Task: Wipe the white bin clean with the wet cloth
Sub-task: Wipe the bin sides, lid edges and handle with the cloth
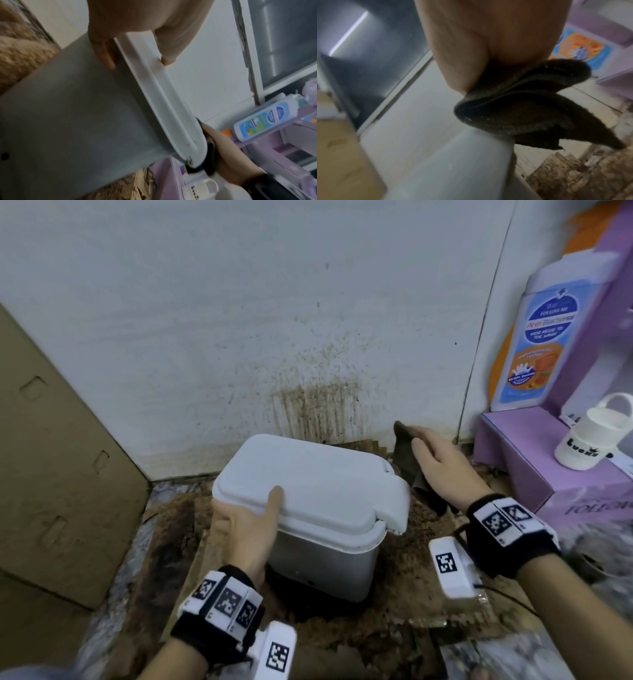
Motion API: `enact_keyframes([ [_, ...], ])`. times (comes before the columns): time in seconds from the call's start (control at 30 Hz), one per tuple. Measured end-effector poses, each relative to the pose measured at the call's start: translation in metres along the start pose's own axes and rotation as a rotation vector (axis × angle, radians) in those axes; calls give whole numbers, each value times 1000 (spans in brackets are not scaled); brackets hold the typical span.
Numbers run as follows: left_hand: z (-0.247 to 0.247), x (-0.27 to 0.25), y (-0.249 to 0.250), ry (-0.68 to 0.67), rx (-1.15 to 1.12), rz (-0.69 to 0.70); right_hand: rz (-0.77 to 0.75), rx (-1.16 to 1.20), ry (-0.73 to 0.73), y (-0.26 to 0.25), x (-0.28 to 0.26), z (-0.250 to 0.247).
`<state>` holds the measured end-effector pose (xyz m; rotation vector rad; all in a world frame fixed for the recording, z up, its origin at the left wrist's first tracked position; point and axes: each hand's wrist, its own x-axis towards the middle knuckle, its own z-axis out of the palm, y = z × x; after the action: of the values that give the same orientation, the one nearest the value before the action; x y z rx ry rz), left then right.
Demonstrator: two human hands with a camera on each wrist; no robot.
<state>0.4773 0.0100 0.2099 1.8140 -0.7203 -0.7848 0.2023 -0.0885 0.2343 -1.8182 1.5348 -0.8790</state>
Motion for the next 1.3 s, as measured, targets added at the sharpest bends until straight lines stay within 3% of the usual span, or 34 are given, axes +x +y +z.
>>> enact_keyframes([
  [0.17, 6, -20, -2, -60, -49, 54, -129, -204, -232, -13, 23, 11],
  [0.33, 8, -18, -12, -36, -156, 52, -107, -252, -514, -24, 31, 14],
  [0.47, 14, -14, -23, -149, -305, -40, -103, -214, -594, -22, 34, 14],
  [0.87, 17, -18, -21, -149, -403, 116, -78, -82, -514, -22, 17, 20],
  [1.3, -12, 21, 10, -449, -182, 167, 162, 97, -95, -39, -63, 56],
])
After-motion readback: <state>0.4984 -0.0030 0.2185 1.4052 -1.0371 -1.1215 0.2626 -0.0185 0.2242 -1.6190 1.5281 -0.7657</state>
